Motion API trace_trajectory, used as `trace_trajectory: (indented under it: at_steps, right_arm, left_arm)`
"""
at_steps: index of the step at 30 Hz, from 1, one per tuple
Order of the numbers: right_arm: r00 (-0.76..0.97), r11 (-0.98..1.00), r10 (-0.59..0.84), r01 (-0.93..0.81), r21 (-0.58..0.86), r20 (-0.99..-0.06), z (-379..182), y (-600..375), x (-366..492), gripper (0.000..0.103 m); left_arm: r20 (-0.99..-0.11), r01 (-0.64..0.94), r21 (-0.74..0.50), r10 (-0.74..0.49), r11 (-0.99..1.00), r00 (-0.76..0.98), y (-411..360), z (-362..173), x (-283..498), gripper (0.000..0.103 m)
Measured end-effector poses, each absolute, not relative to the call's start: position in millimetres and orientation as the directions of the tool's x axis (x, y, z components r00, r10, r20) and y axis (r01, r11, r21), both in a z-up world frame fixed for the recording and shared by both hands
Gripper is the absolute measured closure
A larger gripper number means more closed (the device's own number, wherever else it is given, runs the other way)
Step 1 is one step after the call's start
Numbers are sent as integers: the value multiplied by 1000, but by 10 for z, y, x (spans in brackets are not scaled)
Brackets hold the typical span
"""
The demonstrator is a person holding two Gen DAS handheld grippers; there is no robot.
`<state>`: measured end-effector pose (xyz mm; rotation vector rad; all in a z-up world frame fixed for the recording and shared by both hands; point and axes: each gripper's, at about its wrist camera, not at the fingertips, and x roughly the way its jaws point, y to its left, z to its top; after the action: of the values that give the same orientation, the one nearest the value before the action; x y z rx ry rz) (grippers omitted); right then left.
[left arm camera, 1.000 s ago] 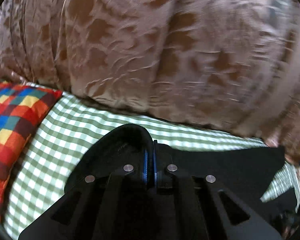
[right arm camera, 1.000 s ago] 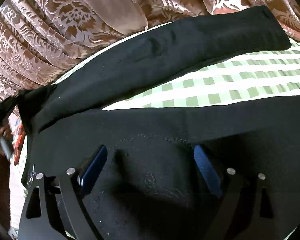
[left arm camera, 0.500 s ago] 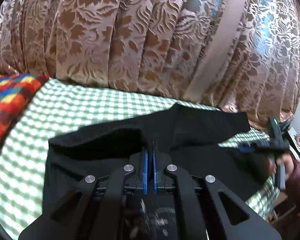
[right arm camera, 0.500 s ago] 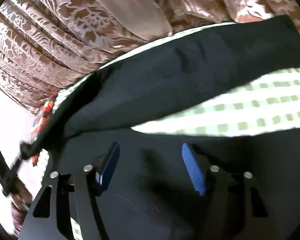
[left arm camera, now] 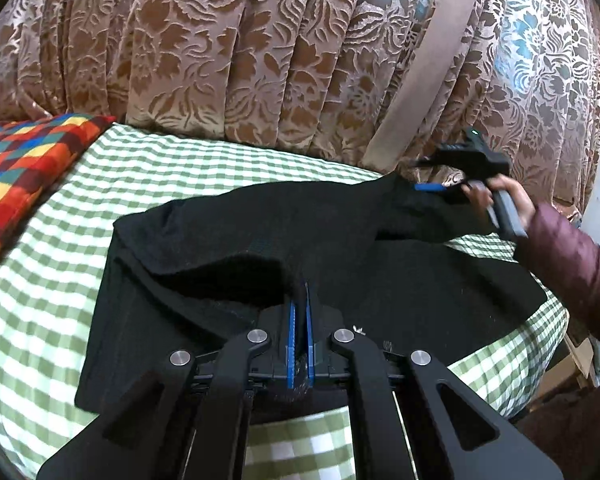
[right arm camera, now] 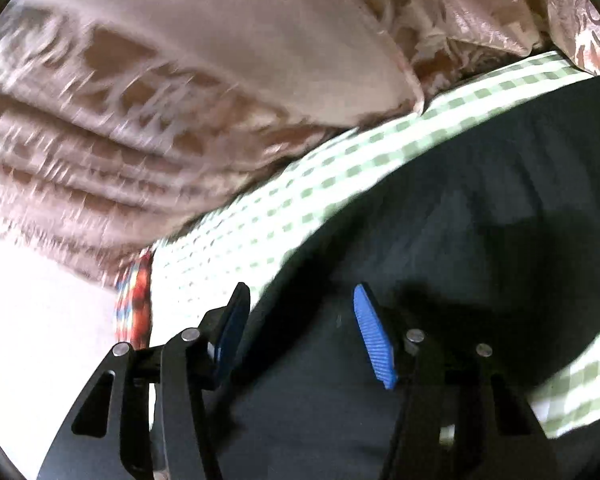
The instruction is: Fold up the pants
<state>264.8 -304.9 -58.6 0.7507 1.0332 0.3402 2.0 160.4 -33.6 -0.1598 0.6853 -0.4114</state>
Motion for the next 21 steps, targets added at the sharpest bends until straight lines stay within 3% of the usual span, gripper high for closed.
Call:
trace_trajectory:
  at_steps: [3, 6, 8, 11, 16, 21]
  right_arm:
    - [485, 704, 555, 158, 692, -676, -673, -3068, 2903, 49]
    - [464, 717, 512, 232, 657, -723, -827, -3099, 3095, 65]
    - [452, 732, 485, 259, 631, -749, -912, -3117, 3153, 84]
    - [471, 742, 472, 244, 625, -745, -903, -3132, 3105, 92]
    - [522, 748, 484, 172, 642, -703, -707, -3210, 2869, 94]
    - [600, 724, 512, 84, 685, -614, -283, -3342, 2612, 94]
  left_arm:
    - [-587, 312, -277, -417, 909, 694, 1631, -365, 6, 100]
    - [-590, 313, -278, -419, 908, 690, 1638, -378, 17, 100]
    - [-594, 310, -275, -414, 910, 690, 1637, -381, 33, 100]
    - [-596, 292, -275, -401, 916, 696, 1672, -374, 61, 100]
    - [-584, 194, -300, -341, 934, 737, 1863, -304, 239, 100]
    - [-572, 68, -235, -194, 970, 797, 2047, -89, 674, 100]
